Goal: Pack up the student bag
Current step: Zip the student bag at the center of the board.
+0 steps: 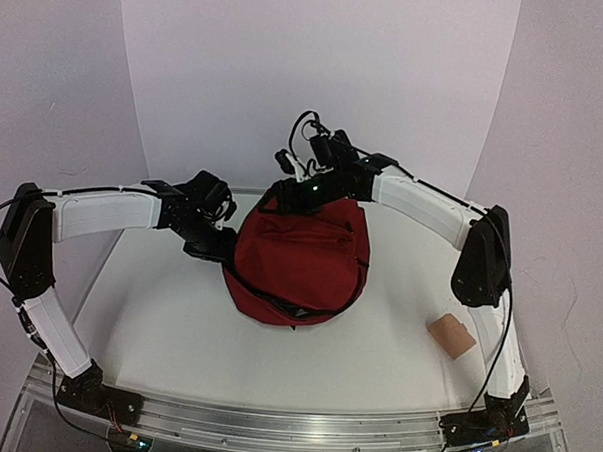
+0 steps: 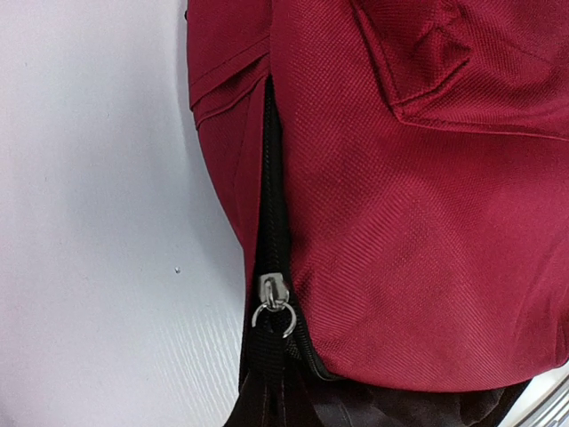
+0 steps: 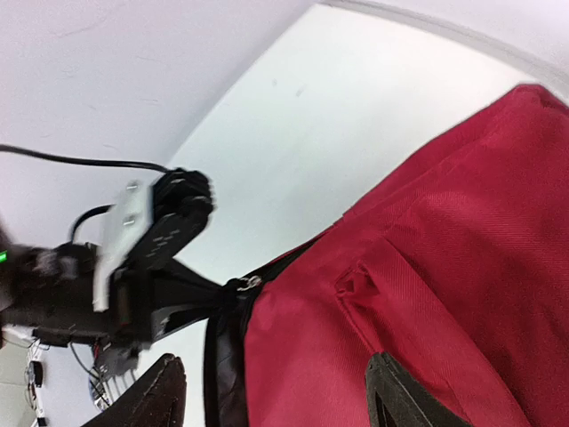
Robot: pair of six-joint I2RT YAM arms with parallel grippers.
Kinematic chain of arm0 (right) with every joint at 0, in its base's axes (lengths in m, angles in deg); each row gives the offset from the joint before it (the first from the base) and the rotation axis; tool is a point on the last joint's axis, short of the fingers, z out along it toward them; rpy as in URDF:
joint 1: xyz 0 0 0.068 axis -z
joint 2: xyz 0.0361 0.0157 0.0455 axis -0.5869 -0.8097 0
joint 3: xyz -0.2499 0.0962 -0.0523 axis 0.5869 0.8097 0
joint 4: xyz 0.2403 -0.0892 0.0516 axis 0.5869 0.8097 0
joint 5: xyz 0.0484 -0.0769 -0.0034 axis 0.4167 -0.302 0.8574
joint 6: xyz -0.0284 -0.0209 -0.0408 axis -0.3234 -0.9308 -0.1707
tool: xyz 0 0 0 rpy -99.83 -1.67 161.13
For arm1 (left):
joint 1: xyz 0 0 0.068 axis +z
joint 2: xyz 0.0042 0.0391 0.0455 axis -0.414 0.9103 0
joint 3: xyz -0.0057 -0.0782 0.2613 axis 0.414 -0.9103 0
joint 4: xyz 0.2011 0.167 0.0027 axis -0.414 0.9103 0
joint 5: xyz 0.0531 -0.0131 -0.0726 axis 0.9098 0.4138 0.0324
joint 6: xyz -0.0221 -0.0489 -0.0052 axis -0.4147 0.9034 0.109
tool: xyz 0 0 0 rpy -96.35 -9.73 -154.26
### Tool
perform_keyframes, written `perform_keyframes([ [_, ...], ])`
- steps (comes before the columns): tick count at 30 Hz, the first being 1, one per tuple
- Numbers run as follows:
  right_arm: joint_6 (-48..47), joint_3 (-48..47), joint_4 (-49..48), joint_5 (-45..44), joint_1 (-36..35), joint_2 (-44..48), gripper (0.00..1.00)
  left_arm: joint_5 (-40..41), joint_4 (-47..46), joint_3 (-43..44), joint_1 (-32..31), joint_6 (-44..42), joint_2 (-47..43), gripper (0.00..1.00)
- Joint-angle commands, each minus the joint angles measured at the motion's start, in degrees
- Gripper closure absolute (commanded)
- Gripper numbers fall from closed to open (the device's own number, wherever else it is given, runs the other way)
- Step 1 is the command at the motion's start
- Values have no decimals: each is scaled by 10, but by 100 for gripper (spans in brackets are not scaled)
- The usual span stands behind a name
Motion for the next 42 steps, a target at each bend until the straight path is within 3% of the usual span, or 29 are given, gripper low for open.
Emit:
perform_keyframes([
  [1,43,-50,-13,-49,-27,-50,31,-2,-42,-21,0,1,-33,100],
  [12,96,-68,-38,-85,-51,-120,37,-42,-163,-107,-1,3,-71,100],
  [18,120,-77,-48,-107,-53,-154,37,-50,-157,-111,-1,1,-75,100],
  [24,133,-92,-49,-131,-43,-181,47,-84,-148,-131,-7,18,-116,100],
  [28,135,-94,-51,-131,-30,-180,48,-113,-140,-150,-15,27,-132,100],
  [36,115,-78,-53,-122,-13,-156,48,-129,-155,-130,-110,34,-73,100],
  [42,107,-67,-52,-105,-5,-153,47,-135,-238,-115,-183,27,-53,100],
])
